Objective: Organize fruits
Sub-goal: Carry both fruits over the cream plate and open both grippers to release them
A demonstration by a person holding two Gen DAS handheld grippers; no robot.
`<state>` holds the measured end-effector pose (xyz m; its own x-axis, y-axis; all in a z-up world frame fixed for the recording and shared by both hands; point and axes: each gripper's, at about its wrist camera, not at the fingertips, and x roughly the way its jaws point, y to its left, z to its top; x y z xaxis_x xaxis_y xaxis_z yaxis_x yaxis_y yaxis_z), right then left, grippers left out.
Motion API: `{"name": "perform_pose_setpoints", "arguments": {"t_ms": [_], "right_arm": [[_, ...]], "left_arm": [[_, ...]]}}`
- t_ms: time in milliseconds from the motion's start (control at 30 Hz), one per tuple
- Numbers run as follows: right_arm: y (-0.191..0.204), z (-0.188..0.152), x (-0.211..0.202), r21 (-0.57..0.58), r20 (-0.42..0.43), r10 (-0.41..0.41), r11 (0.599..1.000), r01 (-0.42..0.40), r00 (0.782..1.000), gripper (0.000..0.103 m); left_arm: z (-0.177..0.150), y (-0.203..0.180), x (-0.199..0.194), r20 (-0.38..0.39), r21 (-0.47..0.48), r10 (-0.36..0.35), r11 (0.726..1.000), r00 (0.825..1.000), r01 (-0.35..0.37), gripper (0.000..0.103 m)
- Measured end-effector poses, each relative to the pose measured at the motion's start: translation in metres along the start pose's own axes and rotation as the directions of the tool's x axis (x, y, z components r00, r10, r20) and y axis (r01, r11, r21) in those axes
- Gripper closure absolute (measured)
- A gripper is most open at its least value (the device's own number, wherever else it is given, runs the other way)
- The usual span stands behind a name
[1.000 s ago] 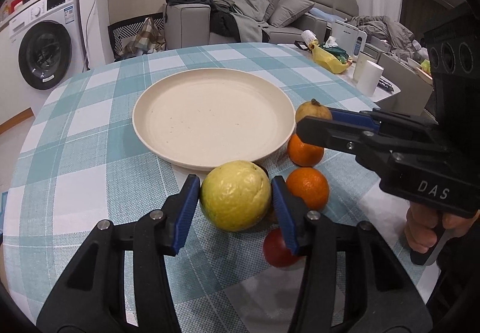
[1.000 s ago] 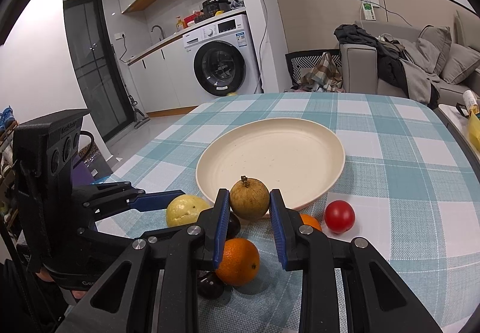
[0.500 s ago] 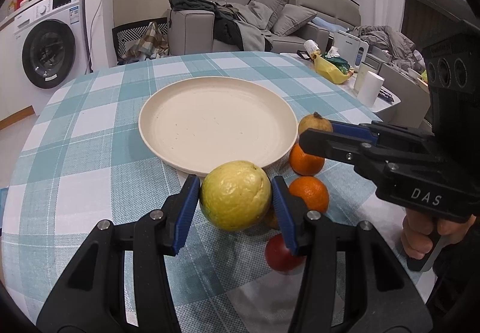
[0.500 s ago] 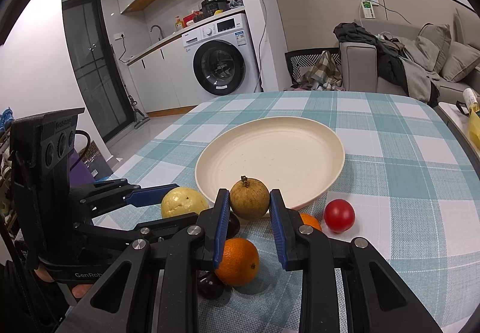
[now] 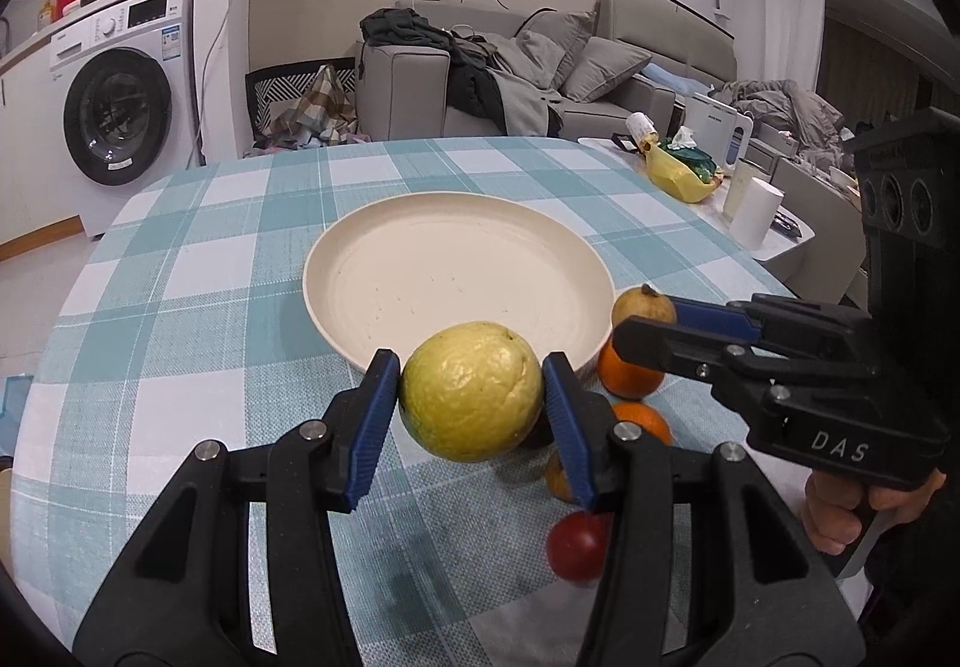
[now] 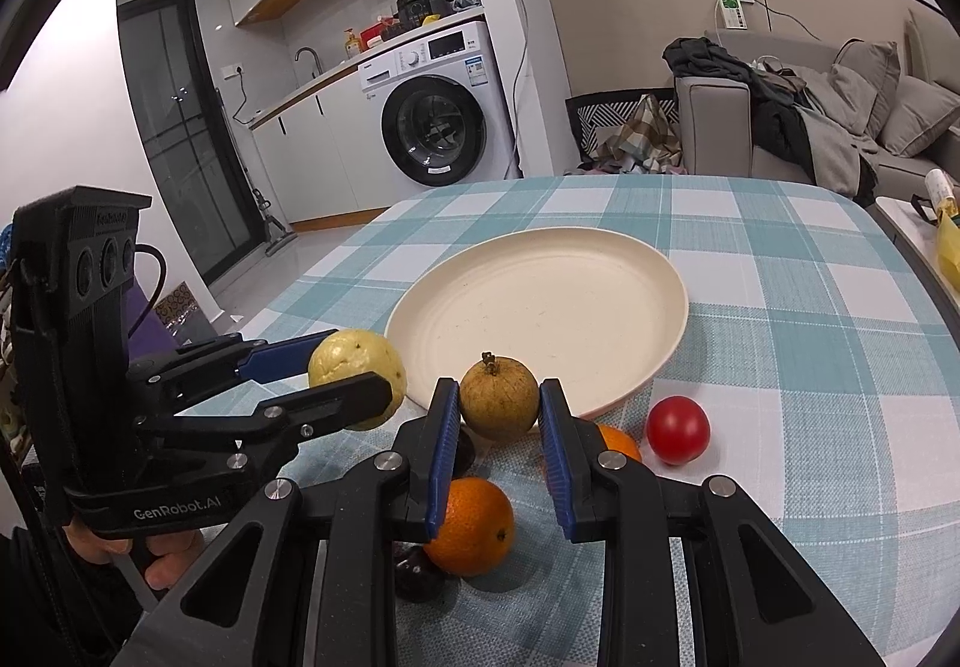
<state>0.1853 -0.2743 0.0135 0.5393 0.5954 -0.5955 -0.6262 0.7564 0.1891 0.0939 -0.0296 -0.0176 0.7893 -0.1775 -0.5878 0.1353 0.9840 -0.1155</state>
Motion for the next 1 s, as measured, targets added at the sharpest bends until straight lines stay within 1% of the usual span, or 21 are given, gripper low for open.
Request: {"name": "perform_pose_setpoints", "arguments": {"t_ms": [267, 567, 800, 900, 1000], "right_arm": [[-0.001, 0.006, 0.012, 0.015, -0.028, -0.015, 1.0, 0.016, 0.999, 0.075], [-0.008, 0.011, 0.03, 0.065, -0.079, -0.036, 0.997, 0.042, 0.996, 0.075], [-0.015, 0.012, 0.032, 0.1, -0.092, -0.045, 0.994, 0.054, 0.995, 0.075], [-0.014, 0.012, 0.031, 0.092, -0.091, -0.059, 0.993, 0.067, 0.994, 0.075], [-0.012, 0.013, 0.032, 0.08, -0.093, -0.071, 0.994, 0.079, 0.993, 0.075]], "left_arm": [[0.009, 0.005, 0.012, 0.004, -0.012, 0.033, 0.999, 0.999, -0.033, 0.056], [0.017, 0.004, 0.029, 0.006, 0.001, 0.052, 0.999, 0.999, -0.052, 0.056], [0.02, 0.007, 0.039, -0.011, -0.016, 0.045, 0.999, 0.999, -0.045, 0.056], [0.021, 0.007, 0.043, -0.019, -0.021, 0.047, 0.999, 0.999, -0.048, 0.056], [0.022, 0.007, 0.05, -0.042, -0.028, 0.056, 0.998, 0.998, -0.057, 0.056]]}}
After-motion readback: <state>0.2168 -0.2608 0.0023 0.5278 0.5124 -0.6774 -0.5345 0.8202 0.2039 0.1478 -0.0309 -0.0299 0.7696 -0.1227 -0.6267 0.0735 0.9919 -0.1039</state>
